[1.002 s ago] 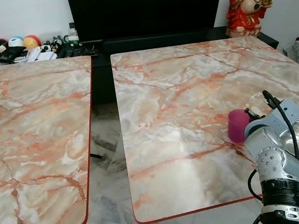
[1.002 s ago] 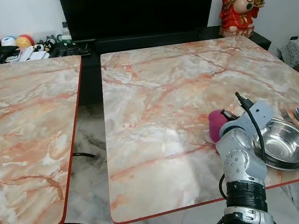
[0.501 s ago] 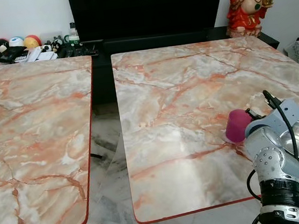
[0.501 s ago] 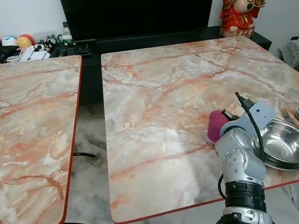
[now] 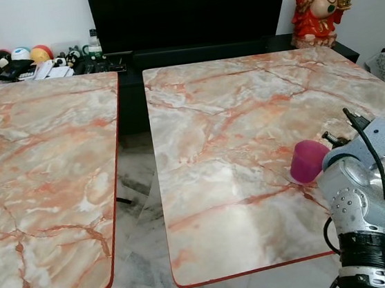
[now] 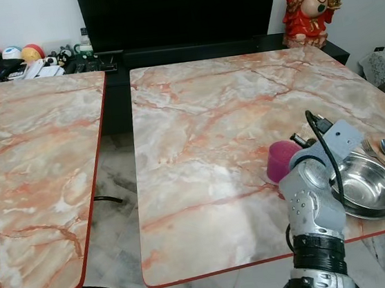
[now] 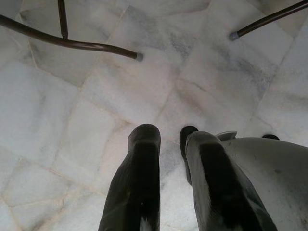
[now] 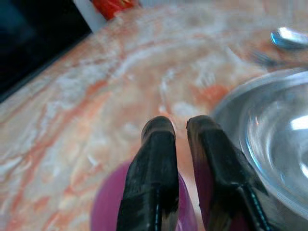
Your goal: Setting the table
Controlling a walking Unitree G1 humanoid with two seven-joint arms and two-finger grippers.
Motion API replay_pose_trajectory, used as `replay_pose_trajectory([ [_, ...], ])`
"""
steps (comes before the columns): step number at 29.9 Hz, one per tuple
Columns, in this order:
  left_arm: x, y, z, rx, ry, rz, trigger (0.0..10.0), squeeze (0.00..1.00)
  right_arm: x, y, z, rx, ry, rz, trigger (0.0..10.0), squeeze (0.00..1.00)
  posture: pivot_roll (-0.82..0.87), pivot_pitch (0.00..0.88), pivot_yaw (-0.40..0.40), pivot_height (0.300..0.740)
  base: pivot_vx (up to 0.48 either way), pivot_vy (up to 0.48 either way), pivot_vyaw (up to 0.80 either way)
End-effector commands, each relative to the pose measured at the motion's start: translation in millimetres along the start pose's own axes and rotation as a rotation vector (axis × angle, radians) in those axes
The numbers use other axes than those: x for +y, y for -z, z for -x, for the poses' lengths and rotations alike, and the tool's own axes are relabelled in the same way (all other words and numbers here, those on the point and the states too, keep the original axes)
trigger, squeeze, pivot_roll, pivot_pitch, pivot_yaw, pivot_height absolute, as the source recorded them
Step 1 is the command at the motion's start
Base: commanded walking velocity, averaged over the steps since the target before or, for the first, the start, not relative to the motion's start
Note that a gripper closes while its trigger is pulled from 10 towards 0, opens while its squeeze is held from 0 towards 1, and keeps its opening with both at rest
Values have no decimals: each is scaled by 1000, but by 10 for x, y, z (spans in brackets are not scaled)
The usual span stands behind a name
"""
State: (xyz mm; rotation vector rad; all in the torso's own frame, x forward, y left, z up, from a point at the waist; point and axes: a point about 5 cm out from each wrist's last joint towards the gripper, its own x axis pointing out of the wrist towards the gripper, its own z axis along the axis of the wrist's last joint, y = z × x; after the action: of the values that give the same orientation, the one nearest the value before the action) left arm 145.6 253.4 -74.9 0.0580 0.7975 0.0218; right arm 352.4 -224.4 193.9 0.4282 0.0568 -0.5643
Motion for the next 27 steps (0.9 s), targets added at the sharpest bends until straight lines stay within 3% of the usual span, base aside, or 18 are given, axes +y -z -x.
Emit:
replay_pose_trajectory([
  [1, 4, 64, 23, 22, -7, 22, 10000, 0, 5, -102, 19, -53, -19, 26, 10000, 0, 94, 70, -60, 740, 0, 0, 0],
  [6, 10, 68, 27, 22, -11, 21, 10000, 0, -25, -241, 34, -115, -66, 109, 10000, 0, 90, 72, -59, 740, 0, 0, 0],
  [8, 18, 67, 29, 22, -14, 16, 10000, 0, -7, -322, 34, -160, -143, 182, 10000, 0, 86, 72, -58, 740, 0, 0, 0],
  [13, 40, 62, 32, 22, -25, 7, 10000, 0, 52, -365, 34, -193, -272, 243, 10000, 0, 81, 73, -56, 740, 0, 0, 0],
  [14, 78, 57, 38, 23, -42, 0, 10000, 0, 132, -341, 65, -200, -411, 273, 10000, 0, 81, 74, -56, 740, 0, 0, 0],
  [17, 173, 39, 54, 17, -90, 9, 10000, 0, 226, -225, 163, -203, -604, 366, 10000, 0, 83, 75, -58, 740, 0, 0, 0],
  [19, 259, 23, 70, 10, -137, 32, 10000, 0, 236, -114, 220, -194, -677, 413, 10000, 0, 81, 76, -57, 740, 0, 0, 0],
  [22, 362, 10, 93, 0, -197, 91, 10000, 0, 192, 52, 245, -153, -697, 411, 10000, 0, 84, 76, -55, 740, 0, 0, 0],
  [27, 408, 27, 114, 2, -210, 127, 10000, 0, 188, 288, 366, -122, -811, 460, 10000, 0, 89, 74, -46, 740, 0, 0, 0],
])
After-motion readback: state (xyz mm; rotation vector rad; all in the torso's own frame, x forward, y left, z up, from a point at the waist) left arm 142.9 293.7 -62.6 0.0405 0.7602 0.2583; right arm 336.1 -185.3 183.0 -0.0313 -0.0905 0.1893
